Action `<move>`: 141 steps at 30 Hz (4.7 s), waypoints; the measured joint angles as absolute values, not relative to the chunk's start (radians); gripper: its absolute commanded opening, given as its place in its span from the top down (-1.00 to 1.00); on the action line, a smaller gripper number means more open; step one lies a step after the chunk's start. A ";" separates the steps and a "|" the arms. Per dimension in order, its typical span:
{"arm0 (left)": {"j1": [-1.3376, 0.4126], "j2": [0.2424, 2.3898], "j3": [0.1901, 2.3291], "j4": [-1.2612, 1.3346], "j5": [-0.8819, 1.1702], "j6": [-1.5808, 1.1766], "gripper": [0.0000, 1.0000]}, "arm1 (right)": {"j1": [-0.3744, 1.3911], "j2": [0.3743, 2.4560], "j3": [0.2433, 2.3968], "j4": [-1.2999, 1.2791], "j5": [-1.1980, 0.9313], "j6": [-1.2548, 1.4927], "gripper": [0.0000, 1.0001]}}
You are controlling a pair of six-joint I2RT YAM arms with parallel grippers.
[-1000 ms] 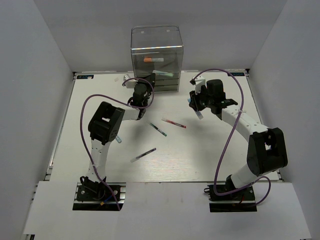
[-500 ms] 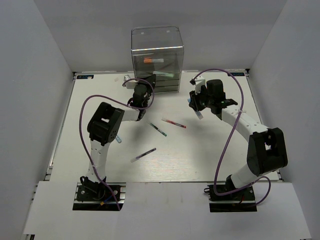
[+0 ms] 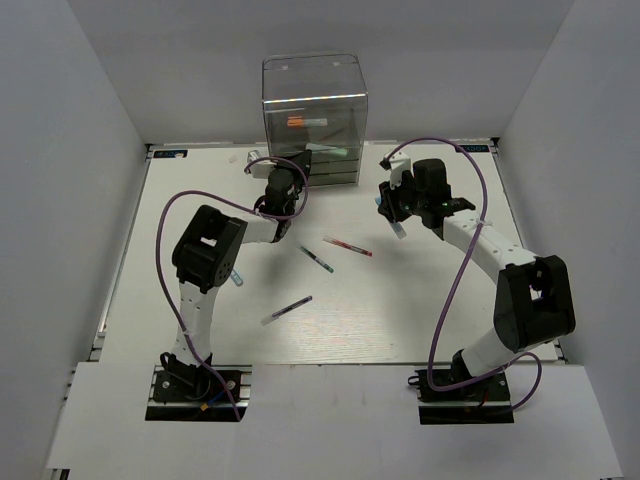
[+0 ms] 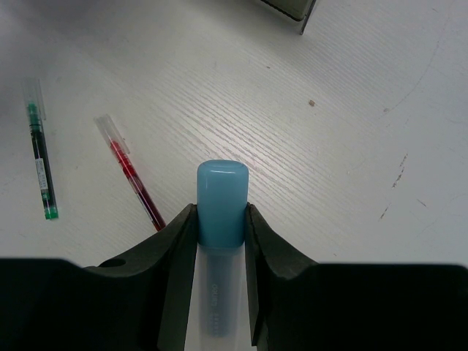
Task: Sort the stationery into containers
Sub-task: Open the storage box at the center of the board, then place the stationery in the storage box.
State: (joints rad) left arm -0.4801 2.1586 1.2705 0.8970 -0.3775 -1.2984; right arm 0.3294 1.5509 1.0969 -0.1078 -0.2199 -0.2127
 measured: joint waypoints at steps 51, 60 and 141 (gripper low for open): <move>-0.482 2.080 1.266 0.958 -0.370 -1.302 0.52 | 0.344 1.554 1.098 -0.030 -0.285 -0.405 1.00; -0.482 2.078 1.266 0.961 -0.370 -1.303 0.52 | 0.395 1.660 1.152 0.134 -0.381 -0.643 1.00; -0.482 1.972 1.232 1.048 -0.340 -1.352 0.52 | 0.454 2.420 1.784 0.820 -0.360 -1.288 1.00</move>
State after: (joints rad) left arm -0.4816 1.9717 1.2320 1.0485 -0.3397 -1.3518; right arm 0.4541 2.4203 1.7844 0.8196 -0.3595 -1.2884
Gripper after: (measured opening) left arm 0.240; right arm 0.340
